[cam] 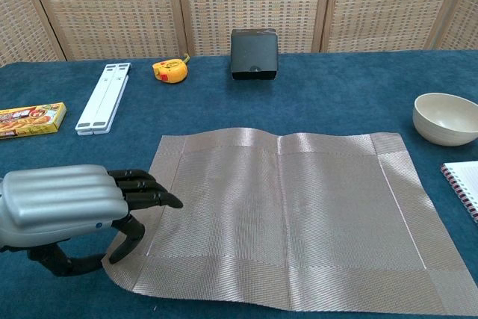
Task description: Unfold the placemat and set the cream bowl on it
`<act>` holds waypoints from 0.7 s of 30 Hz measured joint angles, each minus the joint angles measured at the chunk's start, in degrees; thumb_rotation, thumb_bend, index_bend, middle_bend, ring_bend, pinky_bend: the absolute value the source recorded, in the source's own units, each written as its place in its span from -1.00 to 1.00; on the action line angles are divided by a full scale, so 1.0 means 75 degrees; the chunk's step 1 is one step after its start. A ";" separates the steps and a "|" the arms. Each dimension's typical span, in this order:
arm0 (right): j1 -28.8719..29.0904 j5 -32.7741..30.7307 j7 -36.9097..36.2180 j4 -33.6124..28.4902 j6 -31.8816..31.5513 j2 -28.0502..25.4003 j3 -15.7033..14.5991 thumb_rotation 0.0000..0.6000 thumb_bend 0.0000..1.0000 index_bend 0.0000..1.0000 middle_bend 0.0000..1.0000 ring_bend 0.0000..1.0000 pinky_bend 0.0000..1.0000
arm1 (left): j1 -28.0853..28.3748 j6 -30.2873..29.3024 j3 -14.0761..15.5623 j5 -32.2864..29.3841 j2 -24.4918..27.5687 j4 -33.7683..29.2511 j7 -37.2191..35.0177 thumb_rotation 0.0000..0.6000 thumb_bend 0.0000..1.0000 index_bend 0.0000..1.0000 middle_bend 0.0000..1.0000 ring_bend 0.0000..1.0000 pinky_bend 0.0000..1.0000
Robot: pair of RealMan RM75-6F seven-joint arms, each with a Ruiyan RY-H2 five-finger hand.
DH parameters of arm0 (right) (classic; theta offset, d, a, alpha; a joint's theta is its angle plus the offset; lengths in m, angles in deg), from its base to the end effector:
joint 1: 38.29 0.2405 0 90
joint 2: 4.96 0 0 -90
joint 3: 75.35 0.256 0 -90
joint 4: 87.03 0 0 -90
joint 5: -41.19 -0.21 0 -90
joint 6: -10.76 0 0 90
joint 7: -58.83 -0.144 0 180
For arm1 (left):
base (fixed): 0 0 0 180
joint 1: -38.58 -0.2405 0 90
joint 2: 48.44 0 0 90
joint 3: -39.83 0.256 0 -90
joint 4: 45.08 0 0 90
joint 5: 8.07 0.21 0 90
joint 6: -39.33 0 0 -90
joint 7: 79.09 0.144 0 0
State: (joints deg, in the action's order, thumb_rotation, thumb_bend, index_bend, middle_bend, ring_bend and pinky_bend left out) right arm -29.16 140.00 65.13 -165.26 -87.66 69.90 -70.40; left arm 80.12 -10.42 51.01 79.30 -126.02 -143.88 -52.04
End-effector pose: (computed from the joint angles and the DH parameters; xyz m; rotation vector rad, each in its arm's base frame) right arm -0.2810 -0.2038 0.1414 1.4597 -0.4446 1.1117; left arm -0.1749 0.2211 -0.0218 -2.5199 -0.5399 -0.6382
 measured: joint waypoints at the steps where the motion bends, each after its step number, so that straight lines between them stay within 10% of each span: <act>1: -0.0001 0.0005 0.0001 0.0001 -0.0002 0.0000 0.0000 1.00 -1.00 -0.94 -1.00 -1.00 -1.00 | -0.0018 0.0041 0.0021 -0.0041 0.0037 -0.0062 0.0064 1.00 -0.03 0.52 -1.00 -1.00 -1.00; 21: -0.0043 0.0104 -0.0029 -0.0100 -0.0111 -0.0063 0.0009 1.00 -1.00 -0.94 -1.00 -1.00 -1.00 | -0.0300 0.0417 0.0411 -0.0276 0.0717 -0.0820 0.0557 1.00 -0.02 0.52 -1.00 -1.00 -1.00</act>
State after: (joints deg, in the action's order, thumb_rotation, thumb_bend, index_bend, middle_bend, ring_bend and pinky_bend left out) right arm -29.49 140.78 64.92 -166.00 -88.49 69.42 -70.34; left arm 77.86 -7.29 54.09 77.23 -120.64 -150.04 -47.86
